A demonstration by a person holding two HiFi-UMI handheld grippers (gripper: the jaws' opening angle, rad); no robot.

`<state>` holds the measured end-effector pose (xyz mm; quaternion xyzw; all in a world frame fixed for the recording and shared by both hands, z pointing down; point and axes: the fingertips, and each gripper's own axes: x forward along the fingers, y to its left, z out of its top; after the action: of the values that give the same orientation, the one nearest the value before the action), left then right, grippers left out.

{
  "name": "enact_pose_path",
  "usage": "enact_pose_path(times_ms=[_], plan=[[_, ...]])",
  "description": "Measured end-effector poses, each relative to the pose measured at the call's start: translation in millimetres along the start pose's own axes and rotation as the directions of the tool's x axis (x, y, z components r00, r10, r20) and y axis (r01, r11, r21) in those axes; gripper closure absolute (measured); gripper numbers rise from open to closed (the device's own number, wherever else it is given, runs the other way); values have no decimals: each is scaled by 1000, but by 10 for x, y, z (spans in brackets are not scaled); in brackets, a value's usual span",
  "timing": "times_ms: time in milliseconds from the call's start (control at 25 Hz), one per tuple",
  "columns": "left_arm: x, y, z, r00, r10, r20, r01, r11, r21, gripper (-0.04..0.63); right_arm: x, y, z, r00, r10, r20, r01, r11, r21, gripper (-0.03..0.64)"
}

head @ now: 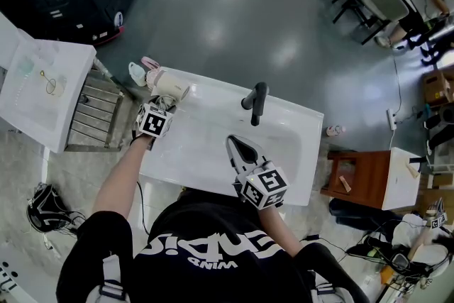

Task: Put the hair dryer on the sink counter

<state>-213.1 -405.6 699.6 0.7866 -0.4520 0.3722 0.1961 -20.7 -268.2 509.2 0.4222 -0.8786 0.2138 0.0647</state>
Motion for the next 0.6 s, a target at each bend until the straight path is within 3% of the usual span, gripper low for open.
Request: enact_pose_path(times_ms=[200, 440, 600], plan=[[-21, 7, -36, 1000, -9, -16, 8, 999, -35, 311, 22, 4, -4, 1000, -2, 3, 2, 1000, 4, 598], [-2, -66, -51, 999, -44, -30, 44, 999, -16, 253, 20, 14, -14, 1000, 0, 2, 0, 1000, 5, 598], [-42, -55, -26, 999, -27, -20, 27, 999, -18, 243, 12, 22, -9, 1000, 3, 3, -3, 1000, 3, 598]])
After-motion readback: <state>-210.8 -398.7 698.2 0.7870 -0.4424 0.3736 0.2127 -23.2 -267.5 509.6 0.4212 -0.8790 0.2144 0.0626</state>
